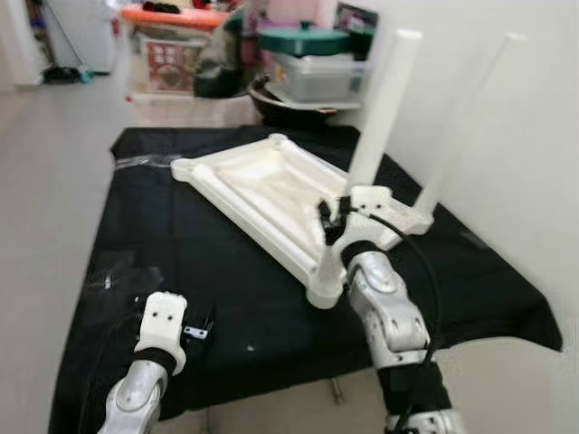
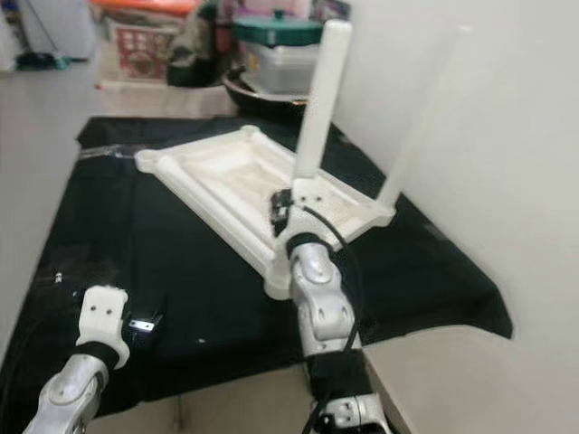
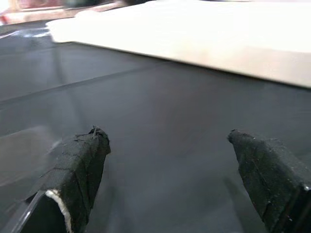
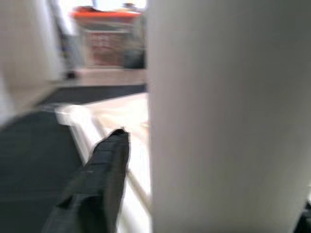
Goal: Building children table
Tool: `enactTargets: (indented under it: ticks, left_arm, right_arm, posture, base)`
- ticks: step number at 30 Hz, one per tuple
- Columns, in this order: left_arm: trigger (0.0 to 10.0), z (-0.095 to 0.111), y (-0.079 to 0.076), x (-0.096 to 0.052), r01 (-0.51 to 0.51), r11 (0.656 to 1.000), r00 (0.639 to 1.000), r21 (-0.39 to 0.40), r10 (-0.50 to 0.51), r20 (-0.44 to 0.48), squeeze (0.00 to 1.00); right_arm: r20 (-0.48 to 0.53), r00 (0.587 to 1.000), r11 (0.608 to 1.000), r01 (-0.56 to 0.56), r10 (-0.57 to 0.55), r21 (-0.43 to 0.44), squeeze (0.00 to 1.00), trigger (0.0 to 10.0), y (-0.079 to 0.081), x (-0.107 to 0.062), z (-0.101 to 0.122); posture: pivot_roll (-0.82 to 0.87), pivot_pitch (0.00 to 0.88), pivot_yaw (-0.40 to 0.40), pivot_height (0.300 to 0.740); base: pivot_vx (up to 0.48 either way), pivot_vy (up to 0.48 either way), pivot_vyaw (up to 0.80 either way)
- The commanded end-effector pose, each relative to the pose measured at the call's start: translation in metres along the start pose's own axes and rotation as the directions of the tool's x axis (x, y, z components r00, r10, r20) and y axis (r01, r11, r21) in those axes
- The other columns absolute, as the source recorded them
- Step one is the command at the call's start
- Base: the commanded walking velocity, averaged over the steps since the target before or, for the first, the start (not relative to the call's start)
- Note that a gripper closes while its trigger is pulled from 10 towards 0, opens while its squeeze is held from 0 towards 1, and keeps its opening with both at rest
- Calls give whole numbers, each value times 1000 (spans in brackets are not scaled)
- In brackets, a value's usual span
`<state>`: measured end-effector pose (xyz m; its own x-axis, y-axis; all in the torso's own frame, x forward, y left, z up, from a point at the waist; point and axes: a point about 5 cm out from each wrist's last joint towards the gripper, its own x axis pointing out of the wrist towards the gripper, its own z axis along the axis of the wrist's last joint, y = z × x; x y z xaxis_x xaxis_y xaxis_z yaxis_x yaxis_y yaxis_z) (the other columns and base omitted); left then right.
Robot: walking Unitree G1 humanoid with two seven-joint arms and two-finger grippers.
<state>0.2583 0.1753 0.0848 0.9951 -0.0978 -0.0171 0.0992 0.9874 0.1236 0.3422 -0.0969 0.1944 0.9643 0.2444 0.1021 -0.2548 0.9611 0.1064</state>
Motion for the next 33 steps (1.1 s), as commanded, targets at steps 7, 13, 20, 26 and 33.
enactTargets:
  ticks: [7, 13, 20, 26, 33]
  left_arm:
    - [10000, 0, 0, 1, -3, 1000, 1000, -4, 3, 5, 0]
    - [10000, 2, -1, 2, -1, 1000, 1000, -3, 1, 10, 0]
    - [10000, 2, 0, 1, -6, 1000, 1000, -2, 6, 11, 0]
    - [10000, 1, -1, 1, -4, 1000, 1000, -3, 4, 8, 0]
    - [10000, -1, -1, 0, 1, 1000, 1000, -4, -1, 2, 0]
  right_arm:
    - [79, 820, 822, -570, 567, 20, 0, 10000, 17, 9, 42]
    - [-16, 579, 578, -815, 815, -38, 0, 9529, 41, -11, 24]
    - [-128, 729, 736, -677, 672, 7, 0, 0, 49, 4, -14]
    - [-278, 905, 947, 303, -321, -108, 0, 0, -37, 14, -46]
    - [-148, 984, 995, 95, -97, -24, 0, 10000, -5, 3, -28]
  posture:
    - [147, 0, -141, 740]
    - [166, 0, -148, 740]
    - [171, 0, -152, 740]
    - [162, 0, -148, 740]
    - [138, 0, -133, 740]
  base:
    - [0, 0, 0]
    - [0, 0, 0]
    - [0, 0, 0]
    - [0, 0, 0]
    - [0, 0, 0]
